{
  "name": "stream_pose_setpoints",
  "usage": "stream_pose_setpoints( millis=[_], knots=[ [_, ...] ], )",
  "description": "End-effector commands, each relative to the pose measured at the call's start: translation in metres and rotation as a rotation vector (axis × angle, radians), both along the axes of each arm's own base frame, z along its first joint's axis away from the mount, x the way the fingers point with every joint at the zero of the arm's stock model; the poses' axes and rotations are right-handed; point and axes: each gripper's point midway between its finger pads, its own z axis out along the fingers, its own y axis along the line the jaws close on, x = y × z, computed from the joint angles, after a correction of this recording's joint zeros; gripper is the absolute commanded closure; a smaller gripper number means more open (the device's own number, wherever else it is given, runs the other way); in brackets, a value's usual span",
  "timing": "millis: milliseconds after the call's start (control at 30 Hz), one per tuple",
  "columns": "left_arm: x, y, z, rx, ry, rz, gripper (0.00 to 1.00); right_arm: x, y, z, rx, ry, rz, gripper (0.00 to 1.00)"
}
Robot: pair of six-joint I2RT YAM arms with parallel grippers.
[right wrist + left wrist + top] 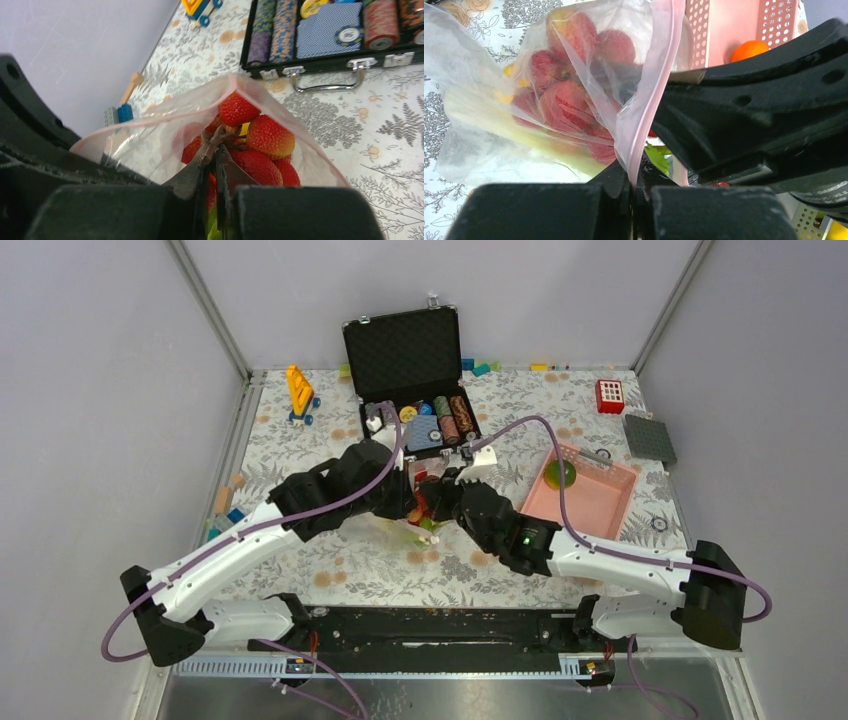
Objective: Place the food in the zip-top bag and seal the zipper
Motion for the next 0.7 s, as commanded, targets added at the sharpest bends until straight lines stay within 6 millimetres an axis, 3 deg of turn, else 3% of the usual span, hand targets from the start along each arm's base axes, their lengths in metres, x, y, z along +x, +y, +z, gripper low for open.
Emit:
stream_pose_setpoints(
  millis=[0, 67, 200, 367, 467, 500, 600, 667],
  knots=[
    [0.009, -0.001, 0.028, -0.097, -0.071, 0.059, 1.0, -0.013, 0.029, 0.023, 0.014, -0.045, 0.167, 0.86],
    [0.013, 0.002, 0.032, -0.105, -0.084, 0.102, 1.0, -0.024, 0.034, 0.014, -0.061, -0.035, 0.26, 0.73],
    [0.022, 0.013, 0.042, -0.121, -0.121, 0.184, 1.0, -0.043, 0.033, 0.011, -0.135, -0.037, 0.383, 0.33],
    [0.028, 0.022, 0.046, -0.112, -0.149, 0.233, 1.0, -0.059, 0.013, 0.037, -0.123, -0.093, 0.431, 0.2],
    [0.032, 0.028, 0.043, -0.09, -0.154, 0.258, 1.0, -0.067, 0.0, 0.056, -0.094, -0.153, 0.447, 0.02],
    [0.033, 0.029, 0.042, -0.084, -0.155, 0.265, 1.0, -0.066, -0.005, 0.061, -0.086, -0.176, 0.435, 0.01],
    [0.036, 0.032, 0.037, -0.076, -0.146, 0.283, 1.0, -0.051, -0.031, 0.06, -0.136, -0.204, 0.314, 0.0],
    [0.039, 0.035, 0.032, -0.061, -0.141, 0.297, 1.0, -0.034, -0.058, 0.046, -0.211, -0.161, 0.194, 0.0]
  ],
)
